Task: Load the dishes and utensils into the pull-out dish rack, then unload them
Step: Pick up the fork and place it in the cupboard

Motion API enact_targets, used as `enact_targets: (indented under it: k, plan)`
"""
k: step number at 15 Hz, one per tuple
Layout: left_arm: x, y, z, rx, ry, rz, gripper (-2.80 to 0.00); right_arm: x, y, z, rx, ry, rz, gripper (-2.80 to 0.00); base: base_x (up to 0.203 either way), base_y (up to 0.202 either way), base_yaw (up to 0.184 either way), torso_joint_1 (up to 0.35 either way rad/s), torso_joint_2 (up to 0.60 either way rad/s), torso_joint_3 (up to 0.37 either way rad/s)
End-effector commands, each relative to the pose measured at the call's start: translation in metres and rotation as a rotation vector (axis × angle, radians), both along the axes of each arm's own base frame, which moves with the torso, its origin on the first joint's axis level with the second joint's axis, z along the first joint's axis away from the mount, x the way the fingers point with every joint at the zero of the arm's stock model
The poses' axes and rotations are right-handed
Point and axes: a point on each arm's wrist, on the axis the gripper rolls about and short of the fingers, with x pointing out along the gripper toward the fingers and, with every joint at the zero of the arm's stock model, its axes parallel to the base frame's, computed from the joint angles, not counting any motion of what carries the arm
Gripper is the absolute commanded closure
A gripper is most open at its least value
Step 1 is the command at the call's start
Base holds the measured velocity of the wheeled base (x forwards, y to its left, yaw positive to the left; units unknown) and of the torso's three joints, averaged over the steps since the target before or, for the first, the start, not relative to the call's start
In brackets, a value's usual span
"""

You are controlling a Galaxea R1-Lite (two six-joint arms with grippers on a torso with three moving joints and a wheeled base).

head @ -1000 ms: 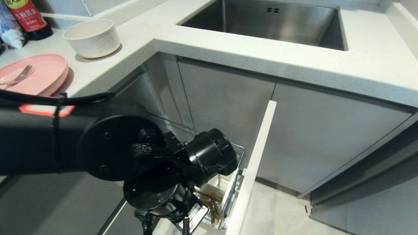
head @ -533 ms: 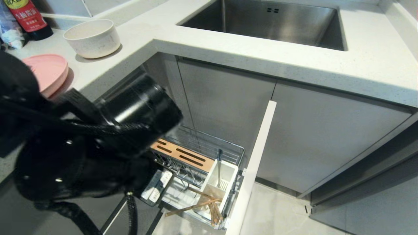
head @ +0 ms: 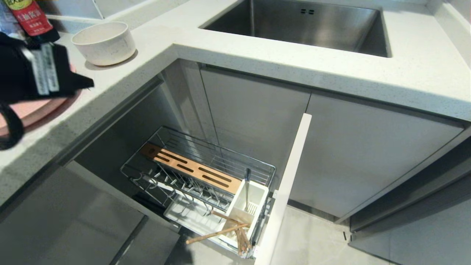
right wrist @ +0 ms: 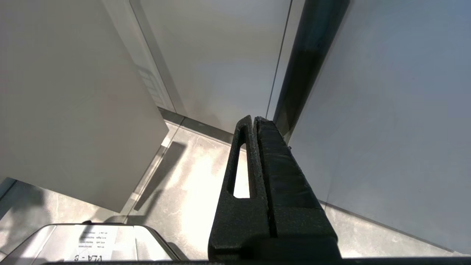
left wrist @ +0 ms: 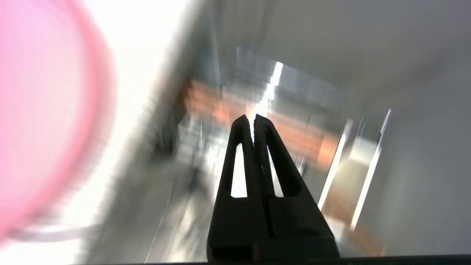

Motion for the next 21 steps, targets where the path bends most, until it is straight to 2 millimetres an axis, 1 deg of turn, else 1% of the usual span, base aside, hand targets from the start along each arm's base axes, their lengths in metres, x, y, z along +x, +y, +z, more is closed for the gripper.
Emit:
enact_targets:
  k: [1, 3, 6, 10, 12, 15, 18, 21]
  plan:
    - [-0.023, 0.026, 0.020, -0.080, -0.134, 0.042, 0.00, 0.000, 0.000, 0.000, 0.000, 0.000, 0.000, 0.00, 0.000, 0.000, 0.000, 0.000, 0.00, 0.000]
    - [-0.031, 0.045, 0.031, -0.105, -0.216, 0.108, 0.00, 0.000, 0.000, 0.000, 0.000, 0.000, 0.000, 0.00, 0.000, 0.000, 0.000, 0.000, 0.00, 0.000]
    - [-0.039, 0.073, 0.044, -0.100, -0.297, 0.289, 0.00, 0.000, 0.000, 0.000, 0.000, -0.001, 0.000, 0.00, 0.000, 0.000, 0.000, 0.000, 0.00, 0.000]
    - [-0.047, 0.101, 0.052, -0.032, -0.344, 0.512, 0.00, 0.000, 0.000, 0.000, 0.000, -0.001, 0.000, 0.00, 0.000, 0.000, 0.000, 0.000, 0.00, 0.000]
    - [-0.051, 0.105, 0.054, -0.005, -0.352, 0.522, 0.00, 0.000, 0.000, 0.000, 0.000, 0.000, 0.000, 0.00, 0.000, 0.000, 0.000, 0.000, 0.00, 0.000]
    - [-0.055, 0.117, 0.056, 0.010, -0.327, 0.579, 0.00, 0.000, 0.000, 0.000, 0.000, -0.001, 0.000, 0.00, 0.000, 0.000, 0.000, 0.000, 0.00, 0.000]
    - [-0.060, 0.127, 0.054, -0.011, -0.209, 0.552, 0.00, 0.000, 0.000, 0.000, 0.000, -0.001, 0.000, 0.00, 0.000, 0.000, 0.000, 0.000, 0.00, 0.000]
    - [-0.049, 0.147, 0.046, 0.019, -0.066, 0.516, 0.00, 0.000, 0.000, 0.000, 0.000, 0.000, 0.000, 0.00, 0.000, 0.000, 0.000, 0.000, 0.00, 0.000]
